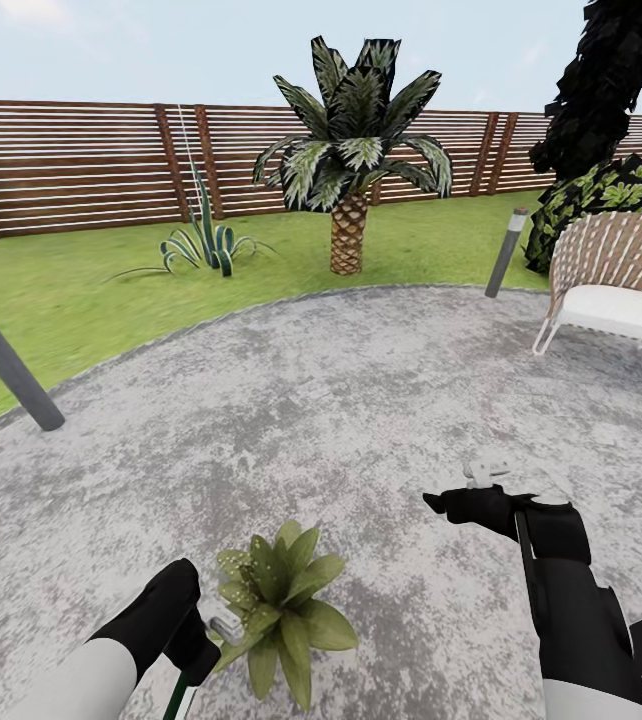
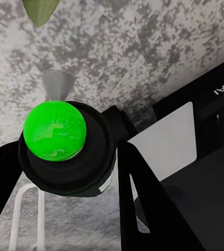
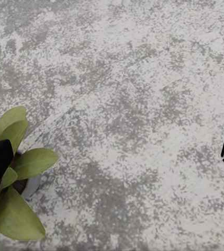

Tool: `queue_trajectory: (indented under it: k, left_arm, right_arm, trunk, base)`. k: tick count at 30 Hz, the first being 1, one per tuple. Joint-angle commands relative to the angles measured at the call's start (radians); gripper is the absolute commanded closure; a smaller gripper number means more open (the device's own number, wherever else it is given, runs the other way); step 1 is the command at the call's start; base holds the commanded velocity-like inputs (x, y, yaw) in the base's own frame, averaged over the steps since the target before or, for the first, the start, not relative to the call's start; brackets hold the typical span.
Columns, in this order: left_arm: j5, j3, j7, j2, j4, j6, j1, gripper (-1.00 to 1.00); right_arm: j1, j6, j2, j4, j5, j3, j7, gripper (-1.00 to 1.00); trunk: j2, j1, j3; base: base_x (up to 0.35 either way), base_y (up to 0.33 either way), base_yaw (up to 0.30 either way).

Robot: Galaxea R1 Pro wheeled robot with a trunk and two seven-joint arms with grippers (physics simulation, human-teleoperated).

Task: Pick up the pesticide atomizer in the garden and spray insectifuge to fully cover both potted plants in the garden.

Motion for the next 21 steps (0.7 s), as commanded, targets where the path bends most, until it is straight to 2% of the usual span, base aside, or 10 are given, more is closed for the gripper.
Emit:
queue_trajectory:
  k: [1, 4, 8, 10, 12, 16, 21]
  left_arm:
    - [-0.009, -0.004, -0.01, 0.001, -0.002, 0.003, 0.0, 1.0]
    - [-0.009, -0.001, -0.011, 0.002, -0.002, 0.003, 0.0, 1.0]
    - [-0.008, 0.003, -0.014, 0.002, -0.002, 0.002, 0.0, 1.0]
    - [-0.008, 0.002, -0.015, 0.002, -0.002, 0.002, 0.0, 1.0]
    - [-0.007, 0.001, -0.017, 0.001, -0.002, 0.002, 0.0, 1.0]
    - [-0.007, -0.003, -0.02, 0.002, -0.002, 0.001, 0.0, 1.0]
    - [-0.007, -0.005, -0.019, 0.002, -0.002, 0.004, -0.001, 1.0]
  right_arm:
    - [-0.001, 0.002, 0.001, -0.002, 0.009, -0.003, 0.01, -1.0]
    - [-0.001, 0.002, -0.003, -0.003, 0.01, -0.005, 0.01, -1.0]
    - [-0.001, 0.002, -0.023, -0.002, 0.009, -0.002, 0.01, -1.0]
    - [0.0, 0.001, -0.022, -0.001, 0.009, 0.002, 0.01, -1.0]
    - [0.0, 0.001, -0.018, 0.0, 0.007, 0.024, 0.01, -1.0]
    - [0.004, 0.001, -0.012, 0.008, 0.002, 0.111, 0.005, -1.0]
    - [0.01, 0.005, -0.004, 0.009, -0.003, 0.139, 0.006, -1.0]
  trunk:
    - [0.0, 0.0, -0.001]
    - [0.0, 0.0, -0.001]
    - [0.0, 0.0, -0.001]
    - [0.0, 0.0, -0.001]
    - [0.0, 0.0, -0.001]
    - [0.0, 0.0, -0.001]
    - [0.0, 0.0, -0.001]
  base:
    - [0.0, 0.0, 0.0]
    - [0.0, 0.0, 0.0]
    - [0.0, 0.0, 0.0]
    - [0.0, 0.0, 0.0]
    - [0.0, 0.0, 0.0]
    - [0.0, 0.0, 0.0]
    - [0.0, 0.0, 0.0]
